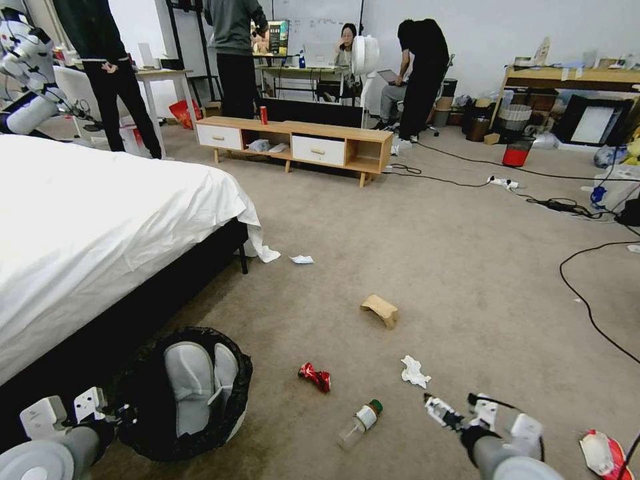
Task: Pick up the trash bin and place the garbage on the floor into it.
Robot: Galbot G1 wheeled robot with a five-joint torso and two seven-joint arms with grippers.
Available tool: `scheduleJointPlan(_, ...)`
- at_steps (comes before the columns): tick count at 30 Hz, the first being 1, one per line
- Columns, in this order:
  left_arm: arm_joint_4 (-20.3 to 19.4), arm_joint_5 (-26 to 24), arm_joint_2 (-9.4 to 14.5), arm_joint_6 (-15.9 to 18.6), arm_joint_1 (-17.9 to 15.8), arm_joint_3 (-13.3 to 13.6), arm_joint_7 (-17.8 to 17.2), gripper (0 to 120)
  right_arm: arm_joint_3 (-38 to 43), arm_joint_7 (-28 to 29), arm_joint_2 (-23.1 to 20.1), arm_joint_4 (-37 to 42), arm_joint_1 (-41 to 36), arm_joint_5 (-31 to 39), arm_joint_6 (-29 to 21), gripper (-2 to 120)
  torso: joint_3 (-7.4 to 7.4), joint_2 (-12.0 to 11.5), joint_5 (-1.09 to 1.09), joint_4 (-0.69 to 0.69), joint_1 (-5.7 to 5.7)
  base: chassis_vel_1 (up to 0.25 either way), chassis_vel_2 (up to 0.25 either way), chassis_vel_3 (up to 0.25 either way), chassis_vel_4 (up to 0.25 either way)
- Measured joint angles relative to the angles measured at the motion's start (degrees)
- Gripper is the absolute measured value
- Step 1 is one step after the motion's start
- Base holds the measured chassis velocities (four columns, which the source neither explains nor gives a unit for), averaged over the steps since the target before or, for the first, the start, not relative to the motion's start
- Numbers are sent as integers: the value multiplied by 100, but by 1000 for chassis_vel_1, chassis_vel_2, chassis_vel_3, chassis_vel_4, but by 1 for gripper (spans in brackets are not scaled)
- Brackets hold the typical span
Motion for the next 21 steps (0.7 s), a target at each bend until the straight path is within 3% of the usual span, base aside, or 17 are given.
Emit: scheduleJointPlan(21,197,138,-71,0,-36,9,97,0,-1017,256,597,-1668,966,-9,72,100,0,0,0,-1,0,0,0,0,0)
